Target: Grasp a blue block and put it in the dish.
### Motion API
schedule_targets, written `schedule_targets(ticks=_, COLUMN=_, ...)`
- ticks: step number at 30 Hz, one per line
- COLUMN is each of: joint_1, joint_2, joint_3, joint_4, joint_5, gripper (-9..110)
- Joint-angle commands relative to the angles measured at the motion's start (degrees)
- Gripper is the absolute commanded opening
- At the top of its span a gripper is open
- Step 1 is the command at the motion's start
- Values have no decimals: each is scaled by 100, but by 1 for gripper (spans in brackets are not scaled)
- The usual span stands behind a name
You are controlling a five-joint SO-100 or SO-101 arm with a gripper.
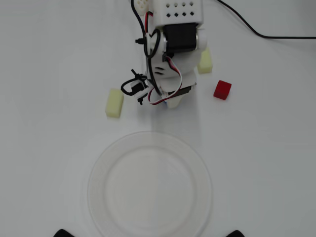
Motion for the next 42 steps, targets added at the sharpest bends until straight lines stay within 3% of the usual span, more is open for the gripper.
schedule_targets(ticks=1, joint_1=290, joint_2=817, joint_3=-422, joint_4=44, joint_5=-176, gripper=0)
schedule_targets(ticks=8, joint_1=984, joint_2=1415, joint_3=-835, joint_4=-123, joint_5=-466, gripper=0)
schedule_targets(ticks=21, joint_1=1292, joint_2=1072, joint_3=-861, joint_4=-2435, joint_5=-694, gripper=0)
schedule_targets(ticks=42, joint_1=571, joint_2=-1811, joint_3=-3252, joint_4=-1995, joint_5=-844, gripper=0)
